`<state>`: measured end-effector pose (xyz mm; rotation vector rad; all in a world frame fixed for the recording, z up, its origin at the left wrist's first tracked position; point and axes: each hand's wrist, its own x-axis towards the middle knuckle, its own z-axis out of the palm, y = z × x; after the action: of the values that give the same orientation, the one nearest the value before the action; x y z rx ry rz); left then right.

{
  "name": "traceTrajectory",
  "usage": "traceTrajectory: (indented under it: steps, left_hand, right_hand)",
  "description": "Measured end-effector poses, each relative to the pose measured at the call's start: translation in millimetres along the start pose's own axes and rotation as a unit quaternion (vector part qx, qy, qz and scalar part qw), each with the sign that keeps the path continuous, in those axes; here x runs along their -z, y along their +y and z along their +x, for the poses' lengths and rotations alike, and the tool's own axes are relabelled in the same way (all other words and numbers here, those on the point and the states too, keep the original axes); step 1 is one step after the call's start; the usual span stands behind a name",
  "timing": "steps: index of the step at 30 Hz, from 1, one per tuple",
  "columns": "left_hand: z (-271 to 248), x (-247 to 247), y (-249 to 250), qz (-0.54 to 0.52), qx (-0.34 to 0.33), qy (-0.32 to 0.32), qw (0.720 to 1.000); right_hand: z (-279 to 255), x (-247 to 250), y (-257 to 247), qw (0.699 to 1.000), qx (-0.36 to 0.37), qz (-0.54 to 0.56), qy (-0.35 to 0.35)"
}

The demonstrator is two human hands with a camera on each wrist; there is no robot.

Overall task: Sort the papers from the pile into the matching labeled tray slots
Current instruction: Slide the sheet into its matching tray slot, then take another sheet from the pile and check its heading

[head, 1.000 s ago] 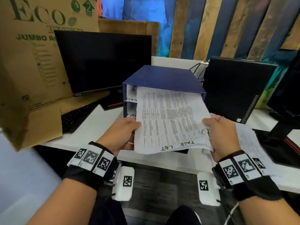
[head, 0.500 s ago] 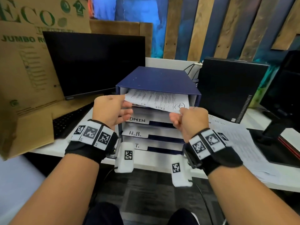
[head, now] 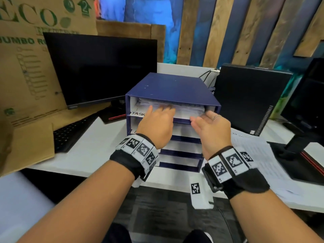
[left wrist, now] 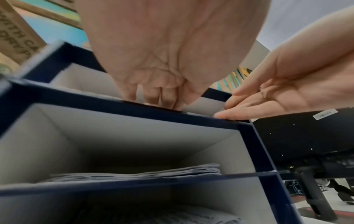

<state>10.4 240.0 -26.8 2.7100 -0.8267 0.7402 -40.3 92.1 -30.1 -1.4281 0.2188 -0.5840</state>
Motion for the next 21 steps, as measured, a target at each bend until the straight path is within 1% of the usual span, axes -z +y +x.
traceTrajectory:
  steps: [2,4,5,7,9,11,13,14,15,16,17,19,21]
  left_hand:
    - [10,-2,5,-0.005,-0.001,-0.018,1.000]
    - [19,-2,10,-0.008,0.009,-0.047,0.999]
    - [23,-1,11,-0.011,0.021,-0.057,0.998]
    - [26,2,13,-0.025,0.044,-0.064,0.997]
    - [24,4,16,-0.036,0.060,-0.042,0.997]
    - [17,4,24,-0.074,0.066,0.015,0.995]
    - [8,3,41,-0.145,0.068,0.076,0.984]
    - [5,1,51,-0.179,0.065,0.096,0.977]
    - [2,-1,62,-0.205,0.057,0.100,0.972]
    - [1,-6,73,-0.223,0.045,0.092,0.969]
    - [0,-13,84,-0.238,0.031,0.077,0.968]
    - [-1,-31,108,-0.255,0.003,0.023,0.967]
    - [-1,-52,131,-0.260,-0.015,-0.055,0.964]
  right_hand:
    - [-1,3,-2,0.994,0.025,-0.110,0.016]
    - [0,7,-6,0.979,0.062,-0.196,0.001]
    - [-1,9,-8,0.972,0.080,-0.221,-0.009]
    - [-2,12,-10,0.968,0.096,-0.231,-0.031]
    - [-2,17,-7,0.972,0.103,-0.208,-0.033]
    - [-4,26,-2,0.979,0.113,-0.168,-0.010]
    - [-4,38,4,0.981,0.123,-0.150,0.028]
    - [-3,45,9,0.978,0.123,-0.158,0.053]
    - [-2,53,15,0.976,0.114,-0.173,0.075]
    - [1,62,21,0.972,0.099,-0.196,0.086]
    - [5,71,27,0.965,0.076,-0.236,0.083]
    - [13,97,41,0.934,0.015,-0.352,0.056]
    - [23,129,52,0.898,-0.034,-0.436,0.043]
